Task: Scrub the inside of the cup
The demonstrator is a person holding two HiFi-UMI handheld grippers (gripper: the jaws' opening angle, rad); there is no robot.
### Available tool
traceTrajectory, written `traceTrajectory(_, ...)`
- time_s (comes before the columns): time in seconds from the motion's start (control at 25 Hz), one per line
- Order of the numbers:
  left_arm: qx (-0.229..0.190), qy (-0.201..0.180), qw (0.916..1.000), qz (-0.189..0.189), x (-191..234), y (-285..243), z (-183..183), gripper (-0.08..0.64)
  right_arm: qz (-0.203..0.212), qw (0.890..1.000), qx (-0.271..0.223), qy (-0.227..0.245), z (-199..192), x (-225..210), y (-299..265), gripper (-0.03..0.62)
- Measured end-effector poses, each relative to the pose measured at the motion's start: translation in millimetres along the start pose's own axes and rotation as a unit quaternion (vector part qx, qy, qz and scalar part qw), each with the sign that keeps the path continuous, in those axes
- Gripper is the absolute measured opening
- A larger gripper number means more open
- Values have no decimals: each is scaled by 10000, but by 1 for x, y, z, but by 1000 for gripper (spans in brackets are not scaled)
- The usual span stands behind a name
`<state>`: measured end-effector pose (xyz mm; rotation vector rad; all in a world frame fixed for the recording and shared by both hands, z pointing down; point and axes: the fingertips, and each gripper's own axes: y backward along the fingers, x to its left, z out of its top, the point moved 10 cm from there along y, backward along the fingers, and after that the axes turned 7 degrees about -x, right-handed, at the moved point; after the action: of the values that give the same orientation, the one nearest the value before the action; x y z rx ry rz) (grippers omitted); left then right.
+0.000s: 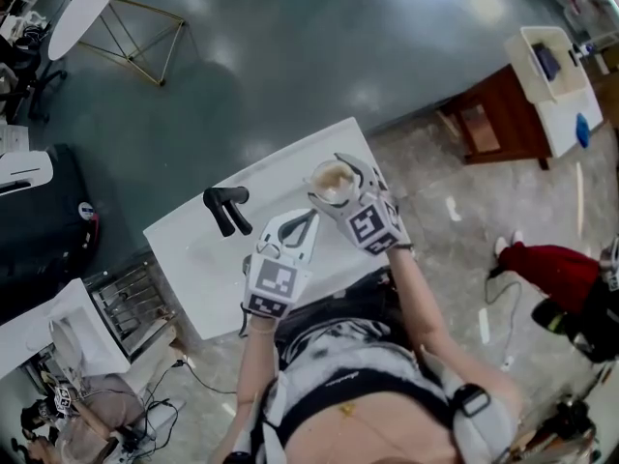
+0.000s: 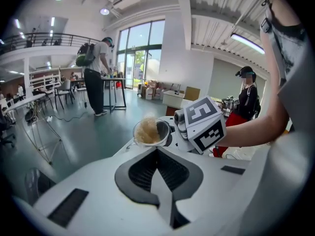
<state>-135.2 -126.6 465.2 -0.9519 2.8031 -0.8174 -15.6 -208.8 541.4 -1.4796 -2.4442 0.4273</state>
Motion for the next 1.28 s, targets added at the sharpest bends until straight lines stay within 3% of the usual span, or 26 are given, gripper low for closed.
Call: traceTrajectory(1.28,416,387,9982,-168,4,-17,-28,12,-319,9988,1,-373,-56,-57,-62,410)
